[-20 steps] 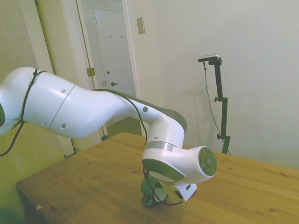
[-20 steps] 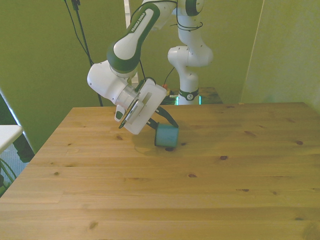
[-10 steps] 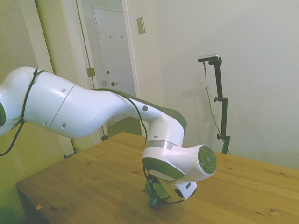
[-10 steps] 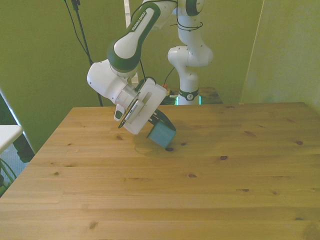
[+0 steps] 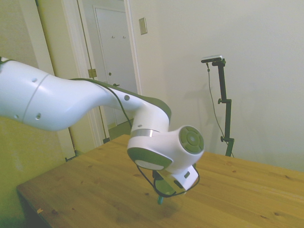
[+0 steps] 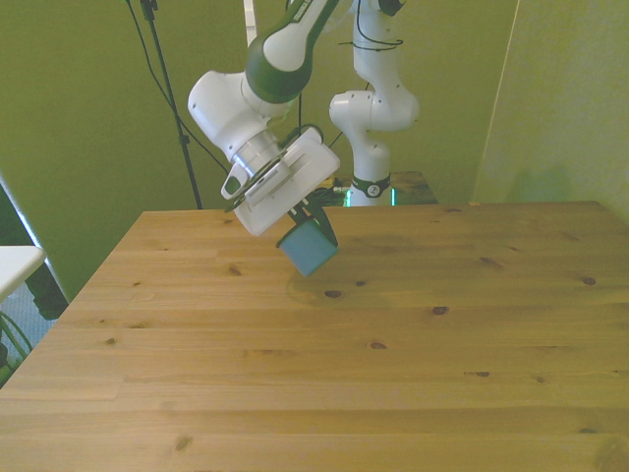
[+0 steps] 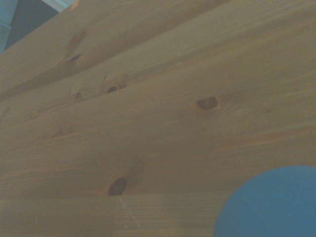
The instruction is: Flip the mug upright
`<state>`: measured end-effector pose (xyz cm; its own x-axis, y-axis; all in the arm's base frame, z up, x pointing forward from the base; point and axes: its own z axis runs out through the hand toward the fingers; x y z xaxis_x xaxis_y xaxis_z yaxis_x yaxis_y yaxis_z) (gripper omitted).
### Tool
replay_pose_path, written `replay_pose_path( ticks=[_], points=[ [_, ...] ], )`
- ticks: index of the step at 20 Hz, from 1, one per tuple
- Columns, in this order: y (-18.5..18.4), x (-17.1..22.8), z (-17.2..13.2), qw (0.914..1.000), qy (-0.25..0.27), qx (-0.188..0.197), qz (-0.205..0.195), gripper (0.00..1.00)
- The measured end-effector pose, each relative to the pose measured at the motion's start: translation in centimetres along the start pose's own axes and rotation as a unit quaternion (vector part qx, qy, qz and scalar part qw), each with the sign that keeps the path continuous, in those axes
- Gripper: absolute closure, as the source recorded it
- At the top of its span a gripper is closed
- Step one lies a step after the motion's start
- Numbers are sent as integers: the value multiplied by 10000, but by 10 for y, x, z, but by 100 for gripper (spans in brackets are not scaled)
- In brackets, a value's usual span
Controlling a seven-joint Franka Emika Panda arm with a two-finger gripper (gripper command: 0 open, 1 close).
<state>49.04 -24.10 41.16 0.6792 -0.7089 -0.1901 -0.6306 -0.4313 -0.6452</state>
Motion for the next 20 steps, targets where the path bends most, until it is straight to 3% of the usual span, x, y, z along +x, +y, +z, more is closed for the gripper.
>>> replay_pose_path(
  ticks=[4, 9, 15, 20],
  points=[
    [-48, -32, -15, 9976, 599, -339, -13, 100],
    [-78, -43, 6, 9905, 854, -1060, 209, 100],
    [-95, -31, 43, 9683, 1314, -2097, 328, 100],
    [-86, -6, 81, 9486, 1436, -2793, 384, 100]
  ],
)
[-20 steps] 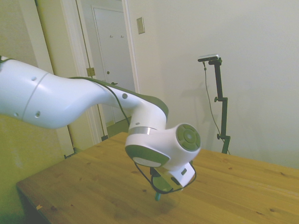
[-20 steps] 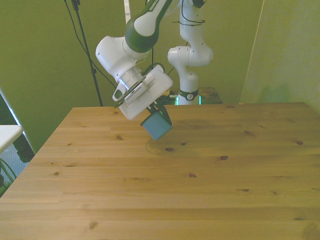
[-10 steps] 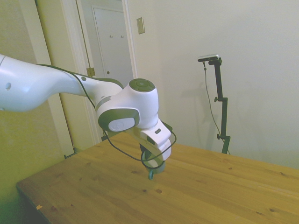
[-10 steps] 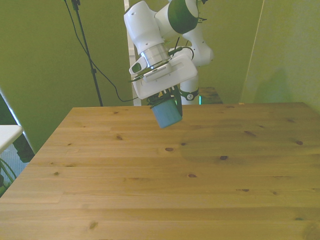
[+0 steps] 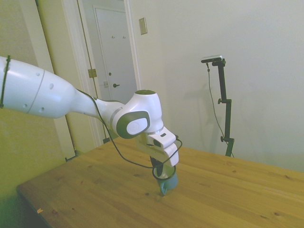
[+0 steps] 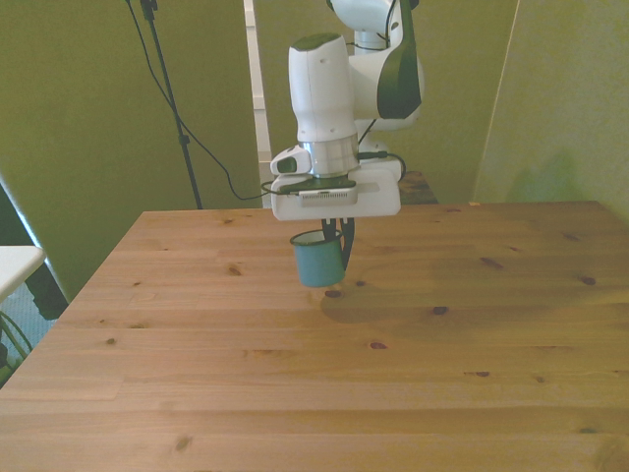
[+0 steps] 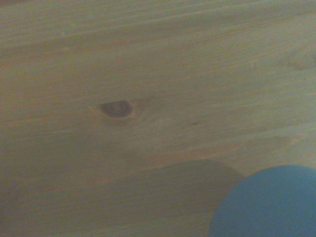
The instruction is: Flip the mug upright
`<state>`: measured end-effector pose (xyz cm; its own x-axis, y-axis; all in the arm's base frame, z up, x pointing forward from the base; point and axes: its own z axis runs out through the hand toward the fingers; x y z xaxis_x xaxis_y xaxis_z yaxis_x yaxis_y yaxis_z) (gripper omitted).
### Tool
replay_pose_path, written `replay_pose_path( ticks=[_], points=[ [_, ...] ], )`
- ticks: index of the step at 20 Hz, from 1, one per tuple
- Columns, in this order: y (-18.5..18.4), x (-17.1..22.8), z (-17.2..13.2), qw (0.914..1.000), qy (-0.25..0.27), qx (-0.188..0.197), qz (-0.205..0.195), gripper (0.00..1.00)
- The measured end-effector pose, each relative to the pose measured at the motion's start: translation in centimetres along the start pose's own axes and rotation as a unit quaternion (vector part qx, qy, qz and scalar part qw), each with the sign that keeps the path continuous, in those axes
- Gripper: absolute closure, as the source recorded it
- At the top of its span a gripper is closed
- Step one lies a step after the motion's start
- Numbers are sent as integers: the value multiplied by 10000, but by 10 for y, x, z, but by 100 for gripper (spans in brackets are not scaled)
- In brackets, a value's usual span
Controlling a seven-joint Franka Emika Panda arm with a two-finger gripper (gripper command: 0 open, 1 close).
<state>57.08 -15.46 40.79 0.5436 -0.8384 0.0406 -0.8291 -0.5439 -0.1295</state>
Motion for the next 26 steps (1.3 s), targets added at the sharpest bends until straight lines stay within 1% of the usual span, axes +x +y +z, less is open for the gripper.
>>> replay_pose_path(
  ticks=[2, 7, 13, 14, 20, 26],
  points=[
    [-1, 7, 7, 9999, -20, -155, -2, 100],
    [2, 14, 9, 9992, -94, -393, -23, 100],
    [-2, 22, 16, 9984, -10, -559, 12, 100],
    [-3, 23, 18, 9984, -5, -568, 23, 0],
    [-5, 27, 23, 9982, -2, -595, 54, 0],
    [-5, 27, 19, 9983, 7, -578, 54, 0]
  ],
)
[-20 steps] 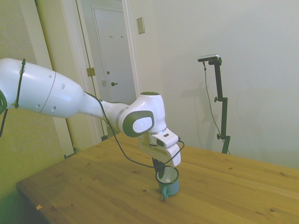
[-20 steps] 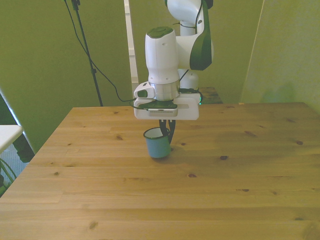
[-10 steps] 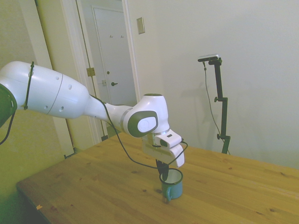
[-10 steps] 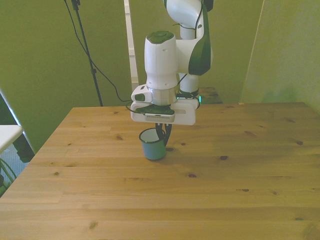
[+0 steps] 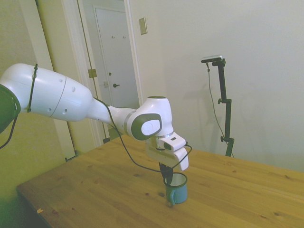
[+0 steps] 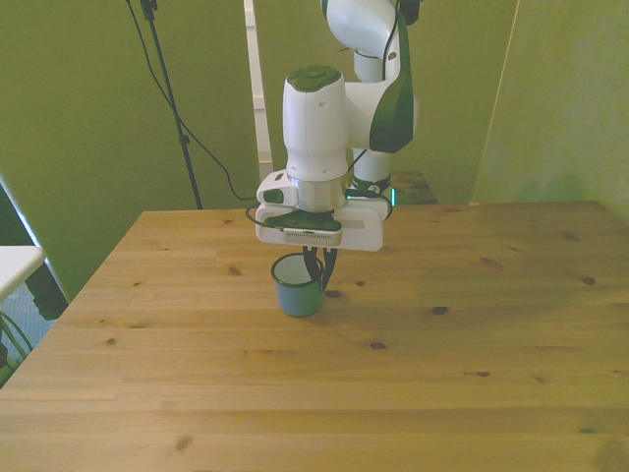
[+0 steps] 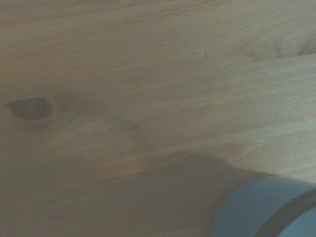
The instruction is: Flip the mug upright
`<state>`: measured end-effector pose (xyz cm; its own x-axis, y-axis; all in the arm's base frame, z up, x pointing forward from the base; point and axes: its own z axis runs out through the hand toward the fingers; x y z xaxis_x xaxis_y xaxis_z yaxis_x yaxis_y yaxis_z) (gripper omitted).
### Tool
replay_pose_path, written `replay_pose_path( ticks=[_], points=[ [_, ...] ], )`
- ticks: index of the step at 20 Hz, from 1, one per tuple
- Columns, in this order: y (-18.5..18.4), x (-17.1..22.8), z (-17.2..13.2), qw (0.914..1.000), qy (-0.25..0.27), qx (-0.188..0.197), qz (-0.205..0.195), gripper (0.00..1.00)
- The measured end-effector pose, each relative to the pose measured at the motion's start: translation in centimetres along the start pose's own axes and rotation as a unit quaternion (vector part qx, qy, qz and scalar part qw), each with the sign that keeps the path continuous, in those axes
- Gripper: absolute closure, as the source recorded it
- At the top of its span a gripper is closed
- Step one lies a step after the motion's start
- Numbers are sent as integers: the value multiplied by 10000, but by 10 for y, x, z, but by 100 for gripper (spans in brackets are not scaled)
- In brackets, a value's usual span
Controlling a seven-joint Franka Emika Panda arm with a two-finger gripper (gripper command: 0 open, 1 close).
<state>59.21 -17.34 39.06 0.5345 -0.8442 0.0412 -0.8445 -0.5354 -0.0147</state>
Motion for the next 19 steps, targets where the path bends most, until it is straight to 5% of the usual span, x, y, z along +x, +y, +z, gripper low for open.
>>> replay_pose_path(
  ticks=[13, 19],
  points=[
    [67, -57, -73, 9990, 186, 372, -184, 0],
    [99, -112, -59, 9973, 346, 524, -380, 0]
  ],
)
